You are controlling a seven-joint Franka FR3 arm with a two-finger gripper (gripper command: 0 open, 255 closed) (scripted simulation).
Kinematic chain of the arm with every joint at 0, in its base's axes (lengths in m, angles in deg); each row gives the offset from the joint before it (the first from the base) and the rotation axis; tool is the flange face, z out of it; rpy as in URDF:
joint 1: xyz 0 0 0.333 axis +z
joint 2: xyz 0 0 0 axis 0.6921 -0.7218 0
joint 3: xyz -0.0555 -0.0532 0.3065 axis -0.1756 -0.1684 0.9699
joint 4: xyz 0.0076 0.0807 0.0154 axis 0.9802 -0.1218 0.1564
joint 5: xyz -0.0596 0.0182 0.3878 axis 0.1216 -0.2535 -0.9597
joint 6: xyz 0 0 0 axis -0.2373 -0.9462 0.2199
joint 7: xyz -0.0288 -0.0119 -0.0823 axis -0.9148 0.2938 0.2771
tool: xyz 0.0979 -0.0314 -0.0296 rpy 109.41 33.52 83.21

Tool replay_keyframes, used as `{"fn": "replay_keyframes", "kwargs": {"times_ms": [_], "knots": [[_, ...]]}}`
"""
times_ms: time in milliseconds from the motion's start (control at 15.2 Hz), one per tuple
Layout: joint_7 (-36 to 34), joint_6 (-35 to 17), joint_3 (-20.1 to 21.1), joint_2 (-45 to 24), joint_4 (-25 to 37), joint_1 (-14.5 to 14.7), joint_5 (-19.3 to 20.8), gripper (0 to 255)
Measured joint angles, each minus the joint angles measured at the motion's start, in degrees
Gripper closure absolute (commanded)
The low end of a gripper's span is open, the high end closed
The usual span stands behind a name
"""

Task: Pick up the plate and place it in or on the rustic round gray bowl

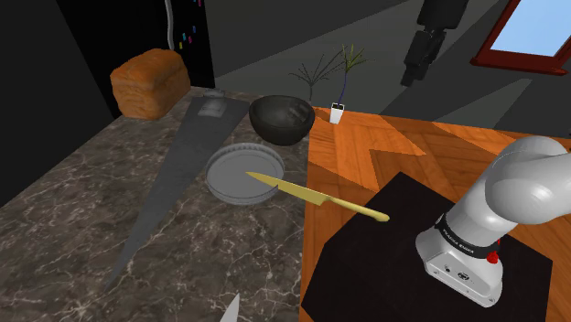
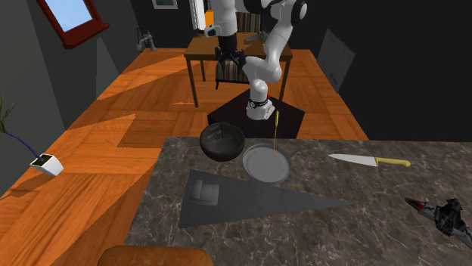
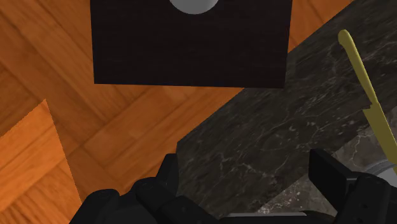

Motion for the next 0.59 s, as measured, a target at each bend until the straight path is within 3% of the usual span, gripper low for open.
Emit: {"fn": "replay_keyframes", "kwargs": {"times_ms": [198,594], "knots": [[-2.0,-1.6,1.6,-0.8,-0.6,0.2,-1.1,0],[-10.7,-9.3,8.7,-6.4,-1.9,0.9,-5.2,0]]}}
